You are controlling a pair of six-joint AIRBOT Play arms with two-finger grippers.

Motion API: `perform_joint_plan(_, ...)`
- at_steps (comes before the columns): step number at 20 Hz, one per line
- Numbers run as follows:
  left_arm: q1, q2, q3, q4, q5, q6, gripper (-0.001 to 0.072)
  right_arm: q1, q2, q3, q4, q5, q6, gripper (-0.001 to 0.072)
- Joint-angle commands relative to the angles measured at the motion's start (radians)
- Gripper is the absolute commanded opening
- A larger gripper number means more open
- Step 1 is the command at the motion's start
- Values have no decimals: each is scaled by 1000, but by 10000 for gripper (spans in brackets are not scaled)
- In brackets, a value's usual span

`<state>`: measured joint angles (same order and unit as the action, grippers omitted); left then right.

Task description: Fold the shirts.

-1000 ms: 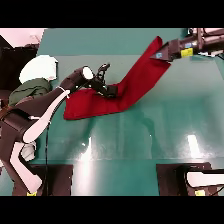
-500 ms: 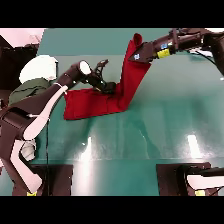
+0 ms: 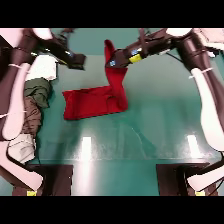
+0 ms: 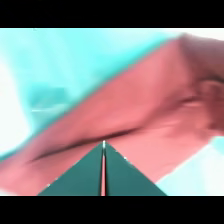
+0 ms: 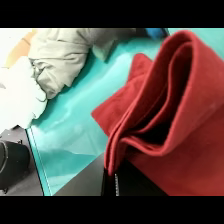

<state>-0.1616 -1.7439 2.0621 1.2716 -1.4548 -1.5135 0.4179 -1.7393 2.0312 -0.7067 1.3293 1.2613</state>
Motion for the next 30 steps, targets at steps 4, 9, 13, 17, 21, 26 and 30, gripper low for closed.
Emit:
perform_joint_plan(4,195,229,8,182,-73,3,25,174,-162,42,0,-171,13,14)
perform_joint_plan(9,220,267,-9,177,-81,2,26,325,-290,42,64,-404,-68,475)
perform_joint_plan(13,220,266,-75,158,-103,3,26,313,-249,39,25,-284,-87,473)
perform_joint_plan(17,219,266,-92,126,-108,3,26,150,-95,-178,-119,-120,-79,471)
perform_joint_plan(21,219,266,-92,-3,-71,3,26,-90,12,-448,-136,-117,-30,474)
perform_joint_plan(26,219,265,-92,-47,-46,4,26,-279,3,-641,59,-179,-31,642)
perform_joint_plan(30,219,265,-92,-47,-48,3,26,-256,-104,-615,121,-164,-31,640)
